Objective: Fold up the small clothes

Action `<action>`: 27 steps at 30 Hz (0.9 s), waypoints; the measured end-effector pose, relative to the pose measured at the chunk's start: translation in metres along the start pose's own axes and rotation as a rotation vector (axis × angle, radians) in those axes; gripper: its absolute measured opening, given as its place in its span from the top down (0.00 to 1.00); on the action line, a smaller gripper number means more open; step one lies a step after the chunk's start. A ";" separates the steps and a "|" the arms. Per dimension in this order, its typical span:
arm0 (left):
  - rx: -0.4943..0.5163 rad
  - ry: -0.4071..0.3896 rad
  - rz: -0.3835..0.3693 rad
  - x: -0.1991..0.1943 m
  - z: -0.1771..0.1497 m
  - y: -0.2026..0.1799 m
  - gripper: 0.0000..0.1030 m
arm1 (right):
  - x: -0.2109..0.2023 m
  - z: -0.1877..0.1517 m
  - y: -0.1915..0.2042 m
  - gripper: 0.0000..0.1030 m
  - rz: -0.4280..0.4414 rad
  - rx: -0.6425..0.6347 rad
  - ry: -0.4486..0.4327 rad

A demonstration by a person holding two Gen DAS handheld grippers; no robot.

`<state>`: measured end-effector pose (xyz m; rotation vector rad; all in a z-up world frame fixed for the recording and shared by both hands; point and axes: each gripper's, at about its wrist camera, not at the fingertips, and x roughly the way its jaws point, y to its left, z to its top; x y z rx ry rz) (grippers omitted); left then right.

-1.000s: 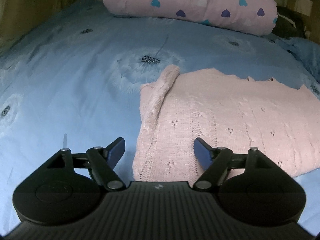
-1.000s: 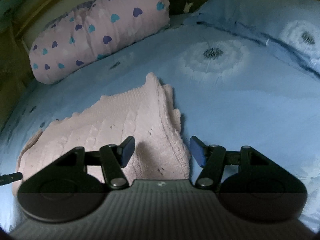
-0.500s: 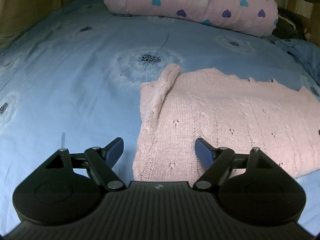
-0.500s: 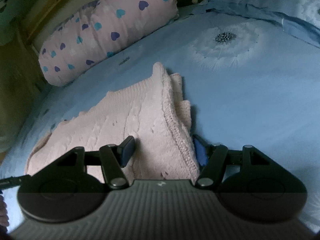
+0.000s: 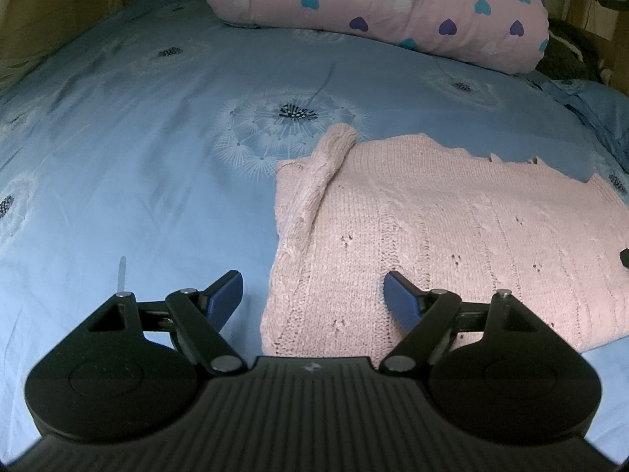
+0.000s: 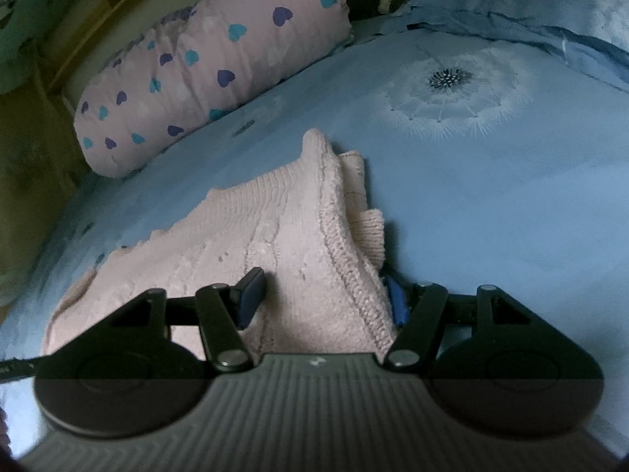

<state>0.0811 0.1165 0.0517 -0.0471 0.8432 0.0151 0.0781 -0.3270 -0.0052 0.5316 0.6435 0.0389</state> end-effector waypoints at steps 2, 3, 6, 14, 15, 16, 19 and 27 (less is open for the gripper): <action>-0.001 0.001 -0.001 0.000 0.000 0.000 0.20 | 0.000 0.000 -0.002 0.37 0.023 0.025 0.001; -0.002 0.001 0.000 0.000 0.000 0.000 0.20 | 0.000 0.000 -0.003 0.38 0.036 0.035 0.002; 0.000 0.001 0.000 0.000 0.000 0.000 0.20 | 0.000 -0.001 -0.006 0.40 0.068 0.055 0.001; -0.004 0.002 -0.002 0.000 0.001 0.000 0.20 | 0.004 -0.004 -0.013 0.62 0.117 0.138 -0.004; -0.003 0.002 -0.002 0.000 0.001 0.000 0.20 | 0.004 -0.005 -0.013 0.64 0.120 0.146 -0.004; -0.002 0.001 -0.002 0.000 0.001 0.000 0.20 | 0.004 -0.005 -0.014 0.65 0.124 0.153 -0.002; -0.003 0.002 -0.002 0.000 0.001 0.000 0.20 | 0.003 -0.005 -0.015 0.66 0.130 0.172 -0.001; -0.007 -0.008 -0.006 -0.001 0.003 0.002 0.20 | -0.001 -0.003 -0.013 0.70 0.142 0.207 -0.021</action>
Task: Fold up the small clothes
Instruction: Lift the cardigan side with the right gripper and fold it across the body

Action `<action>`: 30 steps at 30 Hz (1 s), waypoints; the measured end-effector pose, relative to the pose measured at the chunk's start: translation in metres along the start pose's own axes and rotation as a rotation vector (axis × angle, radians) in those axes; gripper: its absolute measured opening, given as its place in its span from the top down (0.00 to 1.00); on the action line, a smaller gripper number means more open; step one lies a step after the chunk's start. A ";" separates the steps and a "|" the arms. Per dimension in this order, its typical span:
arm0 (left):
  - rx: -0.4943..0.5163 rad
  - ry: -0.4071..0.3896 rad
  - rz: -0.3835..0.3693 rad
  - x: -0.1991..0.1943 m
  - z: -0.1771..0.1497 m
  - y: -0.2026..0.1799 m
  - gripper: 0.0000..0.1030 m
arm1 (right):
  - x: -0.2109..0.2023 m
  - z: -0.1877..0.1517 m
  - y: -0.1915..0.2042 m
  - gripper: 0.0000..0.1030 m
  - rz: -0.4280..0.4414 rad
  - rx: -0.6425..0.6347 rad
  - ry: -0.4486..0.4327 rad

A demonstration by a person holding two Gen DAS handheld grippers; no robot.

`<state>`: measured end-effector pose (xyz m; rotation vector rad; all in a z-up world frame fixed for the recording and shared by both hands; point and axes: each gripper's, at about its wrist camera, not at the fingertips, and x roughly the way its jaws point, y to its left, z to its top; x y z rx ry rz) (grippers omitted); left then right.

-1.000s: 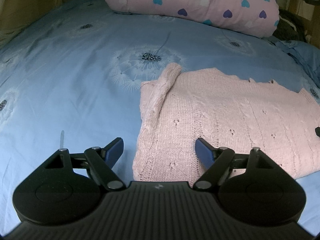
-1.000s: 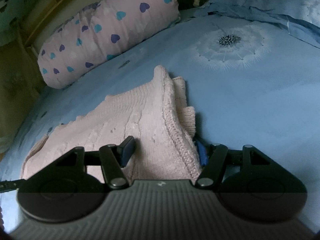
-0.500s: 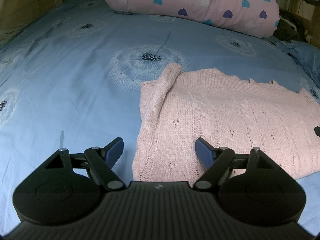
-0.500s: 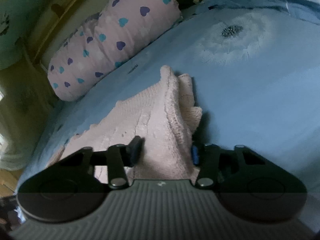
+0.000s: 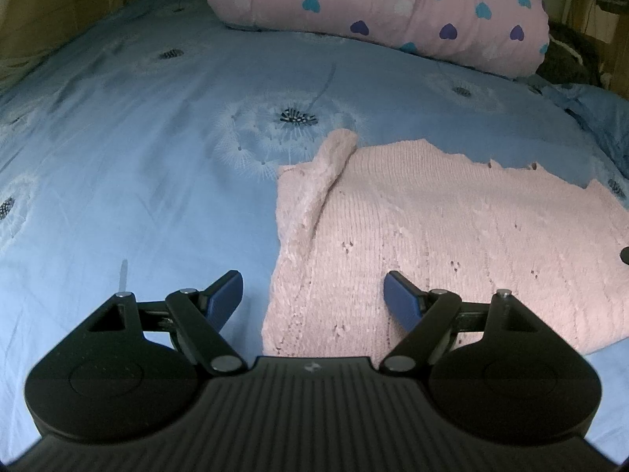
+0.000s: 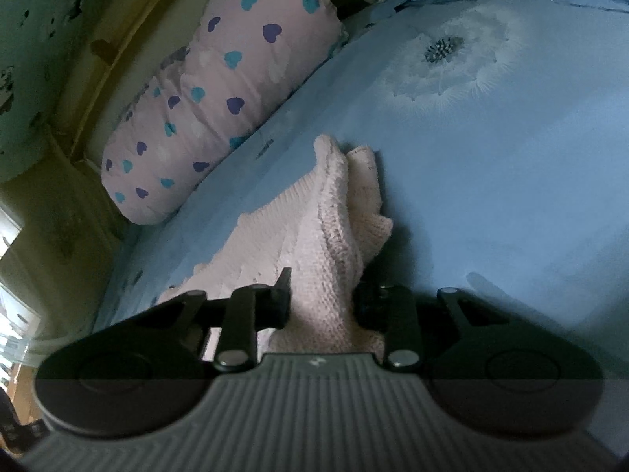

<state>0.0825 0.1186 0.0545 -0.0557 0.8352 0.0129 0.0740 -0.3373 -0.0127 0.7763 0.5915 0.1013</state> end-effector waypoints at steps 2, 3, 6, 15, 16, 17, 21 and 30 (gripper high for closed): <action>-0.003 -0.005 0.000 -0.001 0.001 0.002 0.20 | -0.002 0.000 0.005 0.71 0.005 -0.013 -0.014; -0.007 -0.008 0.000 -0.002 0.002 0.003 0.20 | -0.004 0.000 0.006 0.71 0.010 -0.015 -0.021; -0.023 -0.016 -0.004 -0.004 0.006 0.006 0.20 | -0.008 0.002 0.012 0.71 0.031 -0.014 -0.040; -0.048 -0.023 -0.006 -0.005 0.009 0.011 0.20 | -0.013 0.003 0.028 0.71 0.038 -0.067 -0.065; -0.050 -0.038 -0.010 -0.004 0.011 0.011 0.20 | -0.013 0.002 0.028 0.71 0.035 -0.068 -0.065; -0.047 -0.054 -0.006 -0.003 0.013 0.011 0.20 | -0.013 0.002 0.028 0.71 0.030 -0.066 -0.065; -0.008 -0.079 0.050 0.010 0.022 0.003 0.20 | -0.013 0.002 0.029 0.71 0.007 -0.054 -0.052; 0.190 -0.103 0.215 0.074 0.056 -0.020 0.20 | -0.007 0.004 0.022 0.71 -0.057 -0.010 0.009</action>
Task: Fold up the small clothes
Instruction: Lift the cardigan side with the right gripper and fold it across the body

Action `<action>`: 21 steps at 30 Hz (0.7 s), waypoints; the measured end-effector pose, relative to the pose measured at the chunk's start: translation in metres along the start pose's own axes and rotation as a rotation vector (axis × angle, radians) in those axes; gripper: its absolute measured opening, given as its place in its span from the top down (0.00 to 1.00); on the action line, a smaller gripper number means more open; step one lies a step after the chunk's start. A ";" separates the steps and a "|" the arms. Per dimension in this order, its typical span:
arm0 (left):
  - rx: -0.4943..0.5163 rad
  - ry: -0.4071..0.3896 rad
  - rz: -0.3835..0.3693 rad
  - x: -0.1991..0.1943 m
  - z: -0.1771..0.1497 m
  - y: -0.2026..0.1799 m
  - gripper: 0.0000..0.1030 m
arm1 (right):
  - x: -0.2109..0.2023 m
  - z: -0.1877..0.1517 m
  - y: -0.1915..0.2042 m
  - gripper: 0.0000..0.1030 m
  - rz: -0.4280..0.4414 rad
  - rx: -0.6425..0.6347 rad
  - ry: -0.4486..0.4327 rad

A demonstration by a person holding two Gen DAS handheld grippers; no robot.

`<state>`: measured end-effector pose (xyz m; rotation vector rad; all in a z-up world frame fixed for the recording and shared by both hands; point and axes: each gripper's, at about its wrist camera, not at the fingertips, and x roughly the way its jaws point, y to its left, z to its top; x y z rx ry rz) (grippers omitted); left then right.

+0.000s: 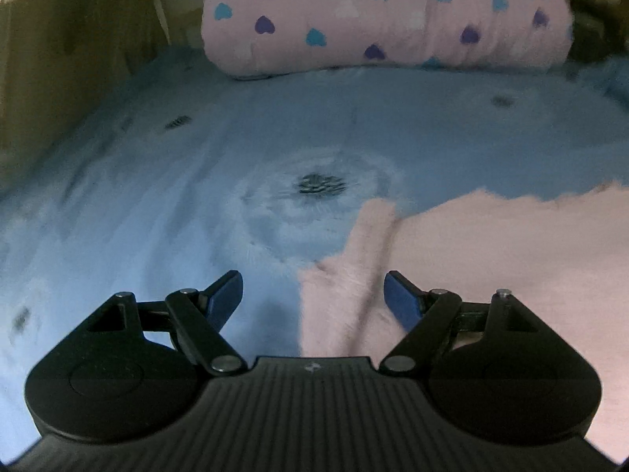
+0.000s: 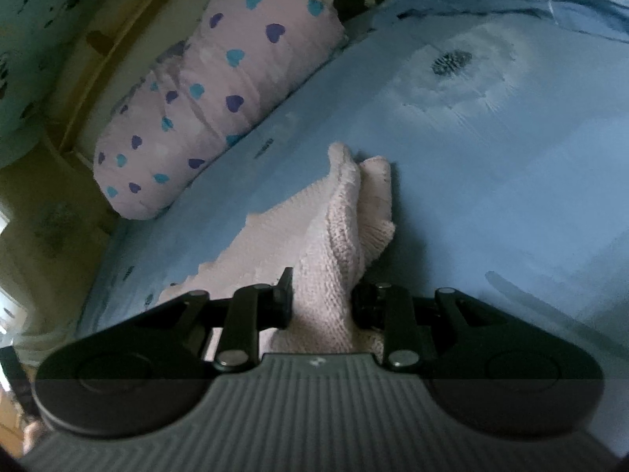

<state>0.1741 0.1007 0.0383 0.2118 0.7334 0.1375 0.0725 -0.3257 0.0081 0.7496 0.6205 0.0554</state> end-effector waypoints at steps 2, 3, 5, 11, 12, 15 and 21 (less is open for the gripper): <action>0.013 -0.003 0.018 0.013 0.001 0.001 0.19 | 0.000 0.001 0.000 0.71 0.000 0.015 0.008; 0.001 -0.003 0.018 0.017 0.002 0.003 0.18 | -0.001 0.001 0.001 0.71 -0.001 0.014 0.009; -0.032 -0.006 0.030 0.019 0.005 0.008 0.18 | 0.000 0.002 0.001 0.71 0.004 0.011 0.016; -0.129 0.009 0.045 0.002 0.003 0.028 0.18 | -0.001 0.005 0.000 0.70 0.012 0.040 0.023; -0.127 0.010 0.034 -0.004 0.002 0.029 0.18 | -0.001 0.005 0.000 0.70 0.013 0.043 0.022; -0.119 0.010 -0.009 -0.028 -0.004 0.028 0.18 | -0.002 0.005 0.002 0.70 0.018 0.045 0.012; -0.119 0.015 -0.082 -0.080 -0.025 0.025 0.18 | -0.004 0.003 0.010 0.71 0.024 0.009 -0.012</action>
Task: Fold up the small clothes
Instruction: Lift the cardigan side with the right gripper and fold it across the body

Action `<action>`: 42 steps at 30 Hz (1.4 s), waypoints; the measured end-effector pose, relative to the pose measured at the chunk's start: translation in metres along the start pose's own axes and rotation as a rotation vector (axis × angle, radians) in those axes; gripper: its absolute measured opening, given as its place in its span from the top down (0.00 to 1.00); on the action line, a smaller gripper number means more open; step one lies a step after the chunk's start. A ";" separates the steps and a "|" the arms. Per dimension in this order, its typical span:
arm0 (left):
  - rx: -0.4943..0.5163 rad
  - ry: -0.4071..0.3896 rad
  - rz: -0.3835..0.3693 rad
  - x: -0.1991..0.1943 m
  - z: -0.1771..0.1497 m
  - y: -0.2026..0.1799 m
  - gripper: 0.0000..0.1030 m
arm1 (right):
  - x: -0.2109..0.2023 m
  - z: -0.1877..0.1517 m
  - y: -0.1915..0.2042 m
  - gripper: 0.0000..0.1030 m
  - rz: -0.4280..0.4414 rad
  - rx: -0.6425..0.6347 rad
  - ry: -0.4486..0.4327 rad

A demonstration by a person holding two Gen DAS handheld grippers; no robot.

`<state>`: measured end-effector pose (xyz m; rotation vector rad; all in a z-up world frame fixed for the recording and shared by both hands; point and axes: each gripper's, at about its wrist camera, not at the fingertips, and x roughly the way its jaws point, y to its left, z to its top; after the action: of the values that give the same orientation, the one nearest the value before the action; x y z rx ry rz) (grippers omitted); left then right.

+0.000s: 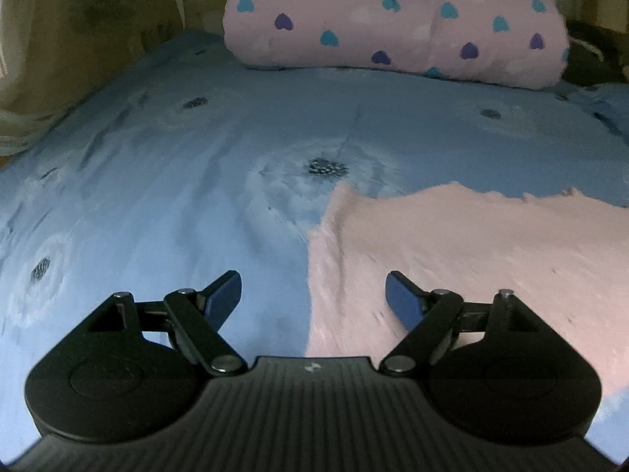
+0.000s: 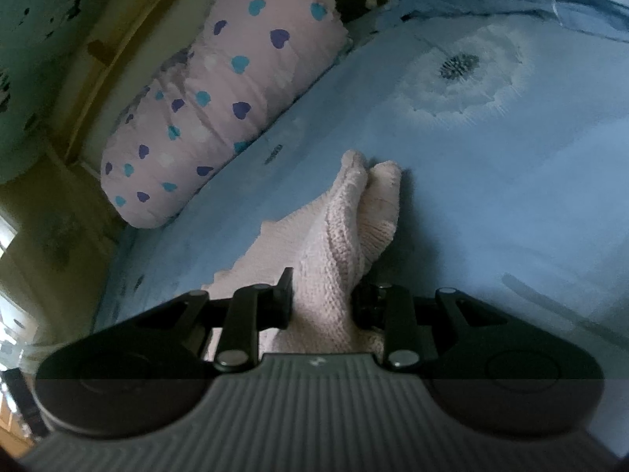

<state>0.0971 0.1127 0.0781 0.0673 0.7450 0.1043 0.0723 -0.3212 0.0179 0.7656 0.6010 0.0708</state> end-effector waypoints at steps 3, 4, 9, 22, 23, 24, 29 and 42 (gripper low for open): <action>-0.032 0.002 -0.015 -0.014 -0.011 0.003 0.18 | -0.001 0.000 0.003 0.71 0.008 -0.015 -0.008; -0.046 0.007 -0.020 -0.017 -0.015 0.004 0.18 | -0.001 0.000 0.004 0.71 0.011 -0.020 -0.009; -0.070 -0.003 -0.017 -0.022 -0.034 0.015 0.18 | -0.001 -0.001 0.005 0.71 0.001 -0.038 -0.017; -0.190 0.088 -0.110 -0.008 -0.039 0.045 0.18 | -0.010 -0.003 0.025 0.71 0.015 -0.118 -0.050; -0.193 0.091 -0.120 -0.008 -0.039 0.044 0.18 | -0.011 -0.004 0.029 0.71 0.021 -0.129 -0.049; -0.192 0.090 -0.128 -0.009 -0.038 0.043 0.18 | -0.012 -0.004 0.033 0.71 0.028 -0.142 -0.049; -0.185 0.082 -0.133 -0.010 -0.033 0.034 0.18 | -0.013 -0.004 0.046 0.71 0.049 -0.157 -0.057; -0.175 0.055 -0.169 -0.017 -0.023 0.032 0.18 | -0.007 -0.007 0.082 0.71 0.063 -0.174 -0.096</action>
<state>0.0661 0.1426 0.0757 -0.1655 0.7904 0.0100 0.0748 -0.2590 0.0720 0.6152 0.4727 0.1412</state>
